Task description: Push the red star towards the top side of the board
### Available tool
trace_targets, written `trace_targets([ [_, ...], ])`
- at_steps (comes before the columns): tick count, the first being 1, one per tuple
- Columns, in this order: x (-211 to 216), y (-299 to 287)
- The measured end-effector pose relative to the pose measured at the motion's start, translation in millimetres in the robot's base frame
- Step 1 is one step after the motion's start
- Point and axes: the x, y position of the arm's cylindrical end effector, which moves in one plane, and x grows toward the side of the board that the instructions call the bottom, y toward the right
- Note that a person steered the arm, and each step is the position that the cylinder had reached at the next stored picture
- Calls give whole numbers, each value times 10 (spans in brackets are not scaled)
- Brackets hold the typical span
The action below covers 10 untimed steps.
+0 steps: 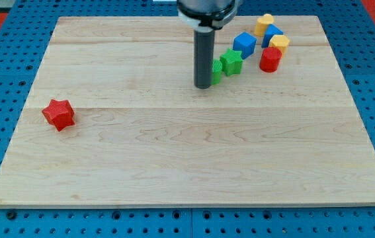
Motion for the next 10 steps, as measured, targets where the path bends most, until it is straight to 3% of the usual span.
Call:
trace_targets([
  [1, -87, 802],
  [3, 1049, 659],
  [5, 1232, 112],
  [7, 1892, -1094],
  [9, 1681, -2559],
  [10, 1234, -2575],
])
